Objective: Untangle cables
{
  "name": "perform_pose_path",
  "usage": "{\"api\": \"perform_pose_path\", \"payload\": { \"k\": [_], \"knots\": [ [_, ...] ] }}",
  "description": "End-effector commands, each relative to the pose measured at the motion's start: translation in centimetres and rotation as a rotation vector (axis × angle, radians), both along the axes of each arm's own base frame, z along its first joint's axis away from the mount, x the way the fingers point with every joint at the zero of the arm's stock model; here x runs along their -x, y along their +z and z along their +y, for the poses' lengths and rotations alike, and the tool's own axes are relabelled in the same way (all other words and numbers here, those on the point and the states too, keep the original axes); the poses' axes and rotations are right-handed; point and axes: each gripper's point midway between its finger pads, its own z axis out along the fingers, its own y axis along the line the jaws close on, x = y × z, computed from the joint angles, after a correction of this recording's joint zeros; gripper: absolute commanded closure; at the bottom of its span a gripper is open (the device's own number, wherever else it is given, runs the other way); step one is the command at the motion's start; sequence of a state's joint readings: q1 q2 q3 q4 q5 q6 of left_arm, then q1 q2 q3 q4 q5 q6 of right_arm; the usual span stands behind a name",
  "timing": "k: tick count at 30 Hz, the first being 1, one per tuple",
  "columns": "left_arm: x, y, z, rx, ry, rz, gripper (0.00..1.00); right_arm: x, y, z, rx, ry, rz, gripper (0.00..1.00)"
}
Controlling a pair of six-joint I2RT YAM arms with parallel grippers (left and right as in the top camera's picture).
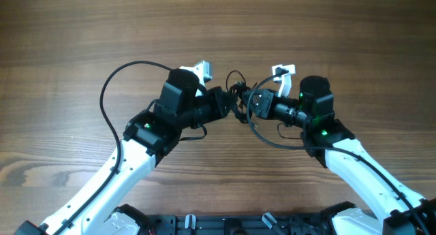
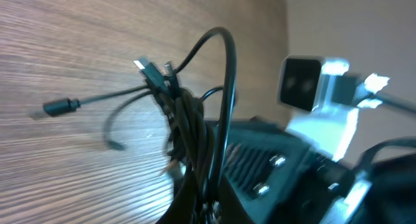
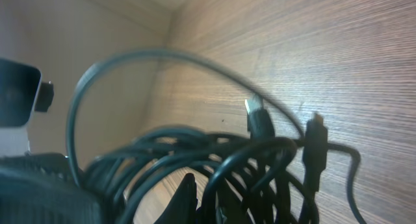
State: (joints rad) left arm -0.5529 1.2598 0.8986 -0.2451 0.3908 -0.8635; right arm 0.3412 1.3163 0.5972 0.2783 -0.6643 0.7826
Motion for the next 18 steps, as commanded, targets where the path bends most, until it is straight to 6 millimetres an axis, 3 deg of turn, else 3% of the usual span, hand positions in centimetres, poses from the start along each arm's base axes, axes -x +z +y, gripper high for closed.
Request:
{"api": "perform_pose_path", "payload": {
  "k": [1, 6, 8, 9, 10, 14, 18],
  "knots": [
    [-0.4, 1.4, -0.4, 0.101, 0.088, 0.079, 0.96, 0.8, 0.1, 1.1, 0.009, 0.018, -0.005, 0.94],
    [-0.5, 0.7, 0.2, 0.072, 0.115, 0.091, 0.96, 2.2, 0.4, 2.4, 0.012, 0.113, -0.047, 0.74],
    [-0.6, 0.3, 0.5, 0.053, 0.135, 0.097, 0.96, 2.1, 0.4, 2.2, 0.031, 0.124, -0.081, 0.49],
    [-0.7, 0.2, 0.7, 0.046, 0.146, 0.095, 0.96, 2.0, 0.4, 2.1, 0.033, 0.12, -0.084, 0.43],
    [-1.0, 0.1, 1.0, 0.035, 0.167, 0.089, 0.96, 1.8, 0.4, 1.8, 0.03, 0.116, -0.086, 0.3],
    [-1.8, 0.0, 1.8, 0.056, 0.275, 0.128, 0.96, 1.0, 1.1, 0.0, -0.002, 0.1, -0.083, 0.01],
    [-2.5, 0.1, 2.3, 0.078, 0.345, 0.143, 0.96, 0.8, 1.8, -2.1, -0.061, 0.122, -0.071, 0.0]
  ]
}}
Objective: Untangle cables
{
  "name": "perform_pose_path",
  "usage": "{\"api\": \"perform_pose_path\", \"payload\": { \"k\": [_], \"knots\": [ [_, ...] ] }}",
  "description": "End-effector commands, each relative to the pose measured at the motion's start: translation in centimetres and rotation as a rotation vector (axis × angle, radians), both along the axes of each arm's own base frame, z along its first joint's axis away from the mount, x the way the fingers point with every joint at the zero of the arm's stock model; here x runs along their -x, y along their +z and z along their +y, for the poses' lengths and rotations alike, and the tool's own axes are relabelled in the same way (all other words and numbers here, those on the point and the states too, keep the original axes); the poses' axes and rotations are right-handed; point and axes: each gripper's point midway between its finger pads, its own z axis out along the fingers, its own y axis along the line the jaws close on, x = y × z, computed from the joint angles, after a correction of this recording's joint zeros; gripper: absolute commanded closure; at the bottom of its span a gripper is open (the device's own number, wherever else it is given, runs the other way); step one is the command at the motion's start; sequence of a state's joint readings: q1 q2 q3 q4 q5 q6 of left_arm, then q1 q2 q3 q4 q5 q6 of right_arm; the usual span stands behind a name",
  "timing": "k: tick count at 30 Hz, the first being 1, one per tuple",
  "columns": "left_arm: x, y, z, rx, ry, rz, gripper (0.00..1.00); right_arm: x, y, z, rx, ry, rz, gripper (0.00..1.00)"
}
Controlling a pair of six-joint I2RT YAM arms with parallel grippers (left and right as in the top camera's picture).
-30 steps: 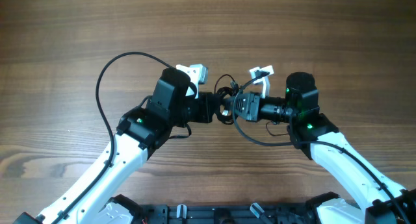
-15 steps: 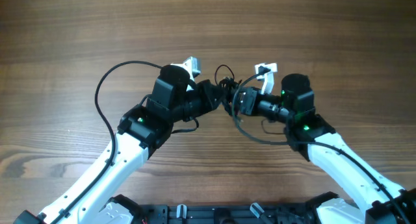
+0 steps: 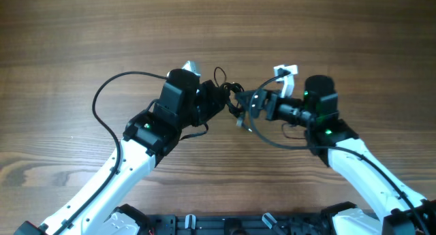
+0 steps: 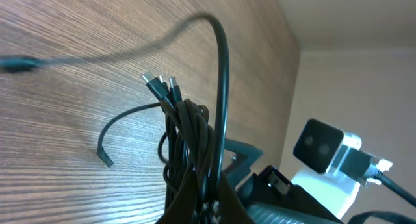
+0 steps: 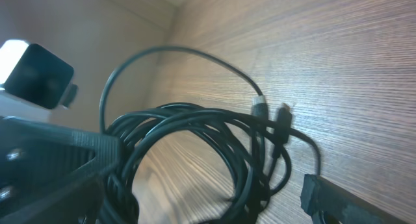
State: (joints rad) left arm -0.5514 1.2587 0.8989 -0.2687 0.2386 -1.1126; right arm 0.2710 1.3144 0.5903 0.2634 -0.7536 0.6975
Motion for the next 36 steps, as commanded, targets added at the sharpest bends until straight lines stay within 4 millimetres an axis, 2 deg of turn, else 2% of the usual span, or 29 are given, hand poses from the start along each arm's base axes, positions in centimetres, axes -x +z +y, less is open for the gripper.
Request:
{"api": "perform_pose_path", "payload": {
  "k": [1, 5, 7, 8, 11, 15, 18, 26, 30, 34, 36],
  "knots": [
    [-0.9, 1.1, 0.3, 0.038, 0.085, -0.005, 0.96, 0.9, 2.0, -0.9, -0.077, 0.092, -0.028, 0.0],
    [-1.0, 1.2, 0.2, 0.041, 0.083, -0.01, 0.96, 0.7, 1.9, -1.4, -0.077, 0.077, -0.02, 0.01],
    [-0.9, 1.1, 0.2, 0.027, 0.068, -0.019, 0.96, 0.7, 1.9, -1.3, -0.084, 0.078, -0.008, 0.31],
    [-0.9, 1.1, 0.2, -0.001, 0.04, -0.05, 0.96, 1.0, 1.9, -1.2, -0.096, 0.087, 0.014, 0.33],
    [-1.3, 1.1, 0.8, -0.078, 0.007, -0.122, 0.96, 2.5, 2.1, -0.6, -0.104, 0.185, -0.016, 0.28],
    [-2.6, 1.1, 2.8, 0.021, 0.156, -0.025, 0.96, 4.2, 1.1, -0.4, -0.033, 0.309, -0.154, 0.28],
    [-2.9, 1.2, 3.3, 0.049, 0.164, -0.004, 0.96, 4.6, 0.5, -0.5, 0.005, 0.342, -0.204, 0.32],
    [-1.5, 1.5, 1.5, 0.129, 0.084, 0.059, 0.96, 4.6, -0.2, 0.8, 0.094, 0.367, -0.304, 0.38],
    [-1.2, 1.5, 1.0, 0.134, 0.075, 0.067, 0.96, 4.4, -0.5, 1.3, 0.123, 0.354, -0.314, 0.47],
    [-0.9, 1.5, 0.7, 0.143, 0.055, 0.074, 0.96, 4.0, -0.6, 1.1, 0.142, 0.333, -0.318, 0.51],
    [-0.7, 1.5, 0.5, 0.141, 0.048, 0.074, 0.96, 4.0, -0.6, 1.1, 0.142, 0.333, -0.317, 0.59]
  ]
}}
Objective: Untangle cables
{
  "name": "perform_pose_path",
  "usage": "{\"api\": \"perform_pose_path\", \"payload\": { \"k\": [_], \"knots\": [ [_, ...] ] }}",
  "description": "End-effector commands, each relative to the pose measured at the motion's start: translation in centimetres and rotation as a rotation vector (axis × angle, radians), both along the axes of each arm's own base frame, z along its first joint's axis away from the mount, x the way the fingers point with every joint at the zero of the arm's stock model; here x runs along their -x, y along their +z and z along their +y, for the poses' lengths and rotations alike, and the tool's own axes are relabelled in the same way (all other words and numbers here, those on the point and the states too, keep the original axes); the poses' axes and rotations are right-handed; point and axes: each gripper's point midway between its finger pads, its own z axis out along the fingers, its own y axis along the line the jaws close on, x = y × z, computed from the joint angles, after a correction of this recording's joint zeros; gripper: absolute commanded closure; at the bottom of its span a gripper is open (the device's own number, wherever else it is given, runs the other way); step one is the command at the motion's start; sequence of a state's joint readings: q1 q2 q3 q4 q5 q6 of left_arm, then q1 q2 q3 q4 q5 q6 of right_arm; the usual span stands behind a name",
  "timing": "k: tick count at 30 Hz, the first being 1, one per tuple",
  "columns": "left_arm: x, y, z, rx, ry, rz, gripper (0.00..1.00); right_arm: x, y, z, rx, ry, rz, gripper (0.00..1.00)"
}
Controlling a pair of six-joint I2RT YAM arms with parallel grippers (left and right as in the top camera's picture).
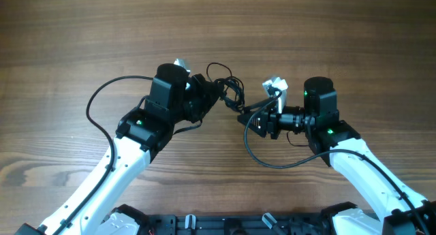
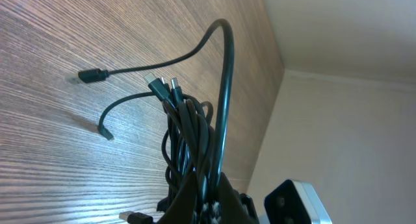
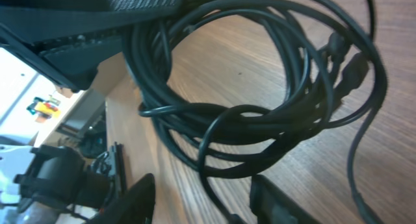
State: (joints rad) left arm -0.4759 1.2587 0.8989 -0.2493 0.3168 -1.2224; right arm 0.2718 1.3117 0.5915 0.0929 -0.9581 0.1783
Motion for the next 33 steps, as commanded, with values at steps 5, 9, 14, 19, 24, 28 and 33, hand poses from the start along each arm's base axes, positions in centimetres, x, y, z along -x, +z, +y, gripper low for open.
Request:
{"api": "perform_pose_path", "payload": {
  "k": [5, 9, 14, 19, 24, 28, 33],
  "knots": [
    [0.2, 0.3, -0.2, -0.058, -0.048, -0.058, 0.96, -0.3, 0.7, 0.0, -0.018, -0.041, 0.046, 0.92],
    [0.6, -0.9, 0.5, -0.174, -0.111, -0.101, 0.96, -0.2, 0.7, 0.0, -0.045, -0.063, 0.129, 0.95],
    [1.6, -2.1, 1.0, -0.286, -0.214, -0.134, 0.96, 1.6, 3.3, 1.1, -0.162, 0.07, 0.152, 0.95],
    [2.0, -1.7, 0.3, -0.274, -0.278, -0.172, 0.96, 1.2, 4.2, 1.2, -0.193, 0.059, 0.163, 0.96],
    [3.4, 0.6, -2.8, -0.212, -0.505, -0.358, 0.96, 1.3, 4.1, 1.2, -0.188, 0.061, 0.158, 0.96],
    [4.5, 0.8, -3.8, -0.217, -0.589, -0.416, 0.96, 0.9, 3.9, 1.1, -0.179, 0.037, 0.155, 0.95],
    [5.7, 0.9, -4.7, -0.211, -0.67, -0.456, 0.96, -0.1, 3.4, 0.8, -0.156, -0.021, 0.149, 0.96]
  ]
}}
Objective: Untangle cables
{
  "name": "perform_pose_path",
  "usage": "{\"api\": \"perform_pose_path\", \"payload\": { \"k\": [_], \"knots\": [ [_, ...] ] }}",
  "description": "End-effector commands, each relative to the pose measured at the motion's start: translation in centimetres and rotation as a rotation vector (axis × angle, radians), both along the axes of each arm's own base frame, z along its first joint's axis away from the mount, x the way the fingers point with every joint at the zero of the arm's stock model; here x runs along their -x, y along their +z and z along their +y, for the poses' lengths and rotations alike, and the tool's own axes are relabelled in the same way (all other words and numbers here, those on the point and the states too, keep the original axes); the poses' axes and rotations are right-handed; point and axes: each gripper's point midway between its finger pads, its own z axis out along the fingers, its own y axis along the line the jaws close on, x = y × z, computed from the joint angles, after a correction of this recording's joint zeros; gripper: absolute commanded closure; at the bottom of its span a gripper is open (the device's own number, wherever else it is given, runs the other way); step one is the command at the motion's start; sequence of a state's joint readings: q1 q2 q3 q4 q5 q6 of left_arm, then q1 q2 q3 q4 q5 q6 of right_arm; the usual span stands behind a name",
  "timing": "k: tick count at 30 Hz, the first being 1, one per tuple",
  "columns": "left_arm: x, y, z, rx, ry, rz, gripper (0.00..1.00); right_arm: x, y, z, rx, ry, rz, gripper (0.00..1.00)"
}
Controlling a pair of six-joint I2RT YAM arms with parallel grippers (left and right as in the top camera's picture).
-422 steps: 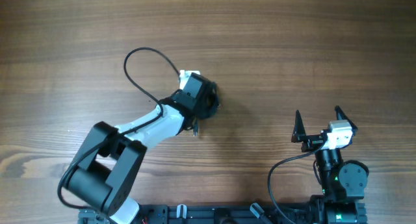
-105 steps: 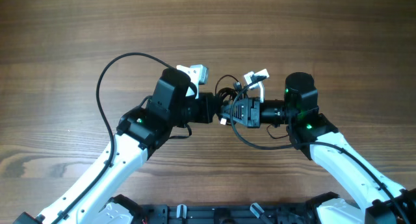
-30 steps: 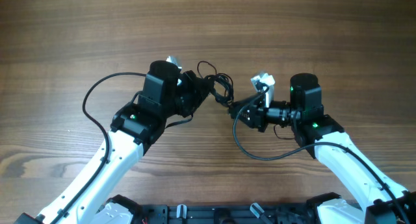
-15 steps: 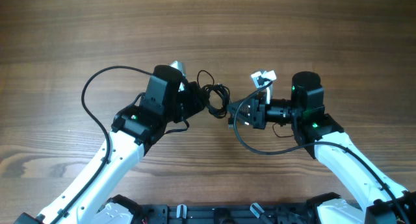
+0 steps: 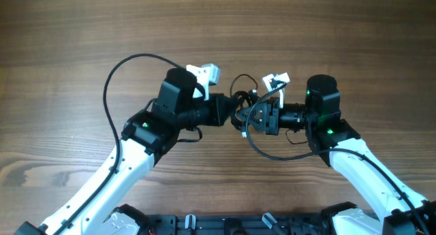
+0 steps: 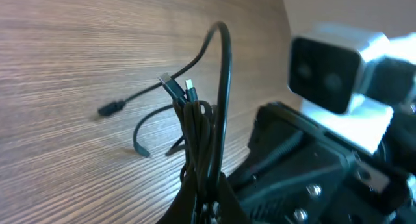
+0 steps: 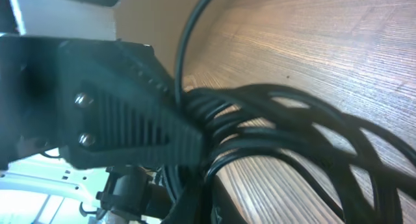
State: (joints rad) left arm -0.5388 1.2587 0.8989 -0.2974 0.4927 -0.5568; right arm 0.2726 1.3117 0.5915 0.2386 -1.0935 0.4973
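Note:
A knot of thin black cables hangs between my two grippers above the wooden table. My left gripper is shut on the bundle, which rises from its fingertips. Two plugs stick out at the top, and a loose plug trails to the left. My right gripper faces it from the right, shut on strands of the same bundle. The right wrist view shows the left gripper's body close behind the coils.
A long black cable arcs out left of the left arm. Another black loop sags below the right gripper. Both white wrist cameras stand just above the knot.
The grippers stood apart, the left one holding the bundle up-left and the right one open below it. Now they meet at the middle and the right gripper is shut on the coils.
Both grippers were first close together at the knot. The right one was then open while the left held the bundle further left. The gap between them was wider still at the last look. Now they are nose to nose, both gripping the bundle.

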Motion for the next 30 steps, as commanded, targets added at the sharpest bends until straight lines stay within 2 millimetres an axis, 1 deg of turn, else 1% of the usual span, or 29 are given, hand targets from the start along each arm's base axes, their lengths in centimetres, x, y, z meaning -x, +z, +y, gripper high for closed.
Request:
{"api": "perform_pose_path", "payload": {
  "k": [1, 6, 10, 13, 16, 18, 21, 23, 27, 30],
  "knots": [
    [1.4, 1.0, -1.1, 0.02, -0.12, -0.051, 0.96, -0.9, 0.3, -0.3, 0.018, -0.057, -0.025, 0.95],
    [1.4, 0.8, -1.0, 0.014, -0.116, -0.043, 0.96, -2.2, 0.3, -1.6, 0.005, -0.136, 0.054, 0.95],
    [1.4, 0.7, -0.9, 0.031, -0.076, 0.017, 0.96, -4.4, -0.3, -3.2, -0.006, -0.303, 0.206, 0.96],
    [1.4, 0.7, -0.9, 0.061, -0.026, 0.091, 0.96, -5.1, -0.3, -3.6, -0.032, -0.377, 0.305, 0.96],
    [1.3, 0.6, -0.8, 0.087, 0.041, 0.166, 0.96, -5.7, -0.7, -3.8, -0.035, -0.437, 0.349, 0.95],
    [1.2, 0.6, -0.9, 0.094, 0.059, 0.186, 0.96, -6.4, -0.7, -4.2, -0.046, -0.489, 0.381, 0.95],
    [1.4, 0.3, -1.0, 0.078, 0.063, 0.184, 0.96, -7.3, -0.3, -4.7, -0.094, -0.559, 0.438, 0.95],
    [1.4, 0.0, -1.0, 0.062, 0.091, 0.193, 0.96, -7.8, 0.1, -4.9, -0.119, -0.588, 0.442, 0.95],
    [1.3, -0.8, -0.8, 0.045, 0.2, 0.252, 0.96, -9.1, 1.0, -5.6, -0.143, -0.651, 0.381, 0.95],
    [1.4, -1.3, -0.7, 0.025, 0.23, 0.264, 0.96, -9.6, 1.5, -5.9, -0.154, -0.678, 0.351, 0.95]
  ]
}}
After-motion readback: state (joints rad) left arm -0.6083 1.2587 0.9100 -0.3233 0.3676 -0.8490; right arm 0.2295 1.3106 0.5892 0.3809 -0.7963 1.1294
